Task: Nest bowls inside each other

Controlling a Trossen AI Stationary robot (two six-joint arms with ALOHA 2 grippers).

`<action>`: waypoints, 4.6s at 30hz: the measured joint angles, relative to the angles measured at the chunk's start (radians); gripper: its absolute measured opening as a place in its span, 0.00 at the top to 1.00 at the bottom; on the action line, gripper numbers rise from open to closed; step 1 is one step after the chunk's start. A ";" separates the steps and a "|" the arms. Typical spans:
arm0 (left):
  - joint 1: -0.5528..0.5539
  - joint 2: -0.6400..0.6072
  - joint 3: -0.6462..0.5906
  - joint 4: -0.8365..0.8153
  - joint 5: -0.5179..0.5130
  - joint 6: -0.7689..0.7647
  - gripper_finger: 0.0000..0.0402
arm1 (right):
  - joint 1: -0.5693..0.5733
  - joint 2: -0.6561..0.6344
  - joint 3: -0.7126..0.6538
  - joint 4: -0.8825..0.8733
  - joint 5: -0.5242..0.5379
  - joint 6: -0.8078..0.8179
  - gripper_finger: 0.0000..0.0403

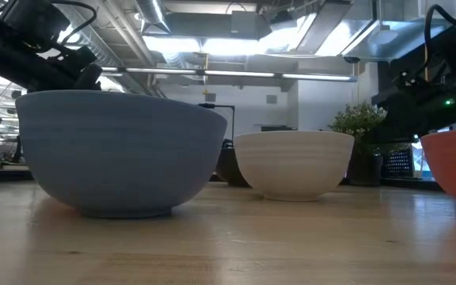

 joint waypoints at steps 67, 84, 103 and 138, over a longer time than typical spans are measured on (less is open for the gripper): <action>0.000 0.000 0.000 0.000 0.000 0.000 0.84 | 0.262 0.305 0.690 -0.926 -0.782 0.380 0.65; 0.000 0.000 0.000 0.000 0.000 0.000 0.84 | 0.366 0.492 0.689 -0.931 -0.694 0.471 0.50; 0.000 0.000 0.000 0.000 0.000 0.000 0.84 | 0.380 0.524 0.689 -0.986 -0.613 0.470 0.38; 0.000 0.000 0.000 0.008 0.000 -0.007 0.84 | 0.380 0.524 0.689 -0.938 -0.657 0.521 0.39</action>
